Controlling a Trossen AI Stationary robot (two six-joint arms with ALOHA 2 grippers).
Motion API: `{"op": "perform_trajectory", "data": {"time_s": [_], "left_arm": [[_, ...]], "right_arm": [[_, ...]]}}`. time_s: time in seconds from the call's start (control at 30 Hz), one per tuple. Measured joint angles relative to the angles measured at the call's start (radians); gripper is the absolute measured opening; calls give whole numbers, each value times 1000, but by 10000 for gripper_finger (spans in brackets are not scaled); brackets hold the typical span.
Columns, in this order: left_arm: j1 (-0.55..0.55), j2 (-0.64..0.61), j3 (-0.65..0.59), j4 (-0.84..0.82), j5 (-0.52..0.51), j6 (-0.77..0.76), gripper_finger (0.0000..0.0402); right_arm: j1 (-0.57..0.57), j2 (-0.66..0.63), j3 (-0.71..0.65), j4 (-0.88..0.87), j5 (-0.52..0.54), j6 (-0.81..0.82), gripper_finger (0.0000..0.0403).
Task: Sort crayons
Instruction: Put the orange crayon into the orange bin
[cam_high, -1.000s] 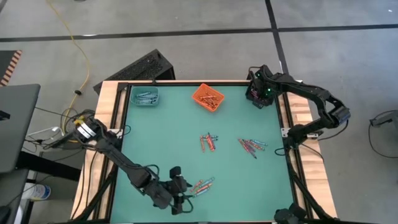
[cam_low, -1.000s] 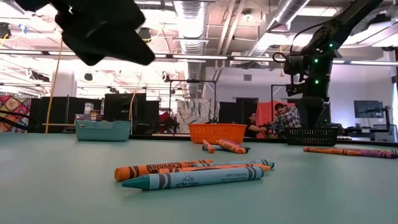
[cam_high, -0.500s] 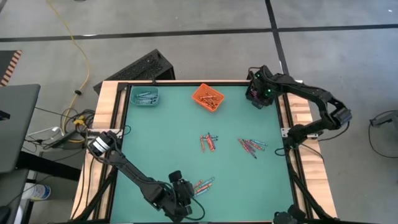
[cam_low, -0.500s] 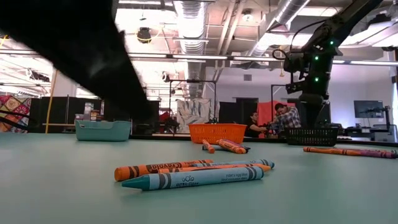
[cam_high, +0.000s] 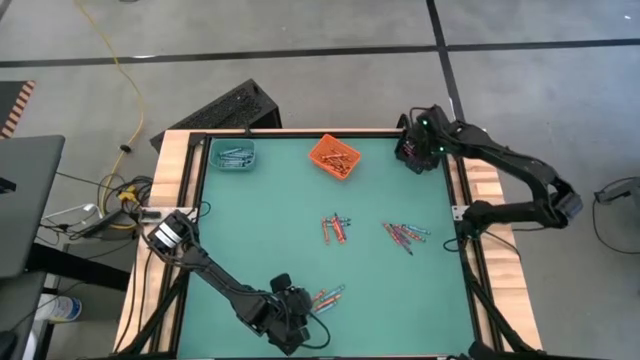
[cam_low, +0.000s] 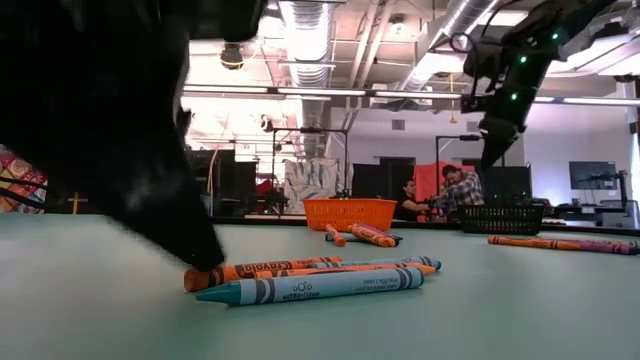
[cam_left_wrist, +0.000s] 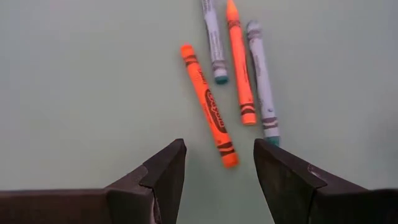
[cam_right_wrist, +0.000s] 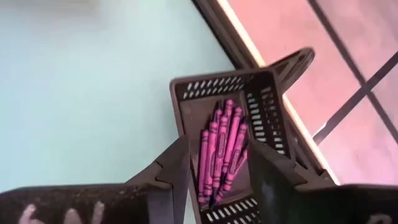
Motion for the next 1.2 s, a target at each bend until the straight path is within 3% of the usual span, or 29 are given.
{"op": "perform_trajectory", "data": {"time_s": [0.37, 0.9, 1.2], "left_arm": [[19, 44, 3, -11, 16, -20, 173], [29, 50, 0, -70, -12, -37, 15], [45, 49, 1, -106, -26, -34, 6]], "right_arm": [[86, -99, 0, -3, 0, 43, 153], [268, -122, 0, -7, 1, 114, 153], [389, -122, 0, -7, 2, 154, 153]]}}
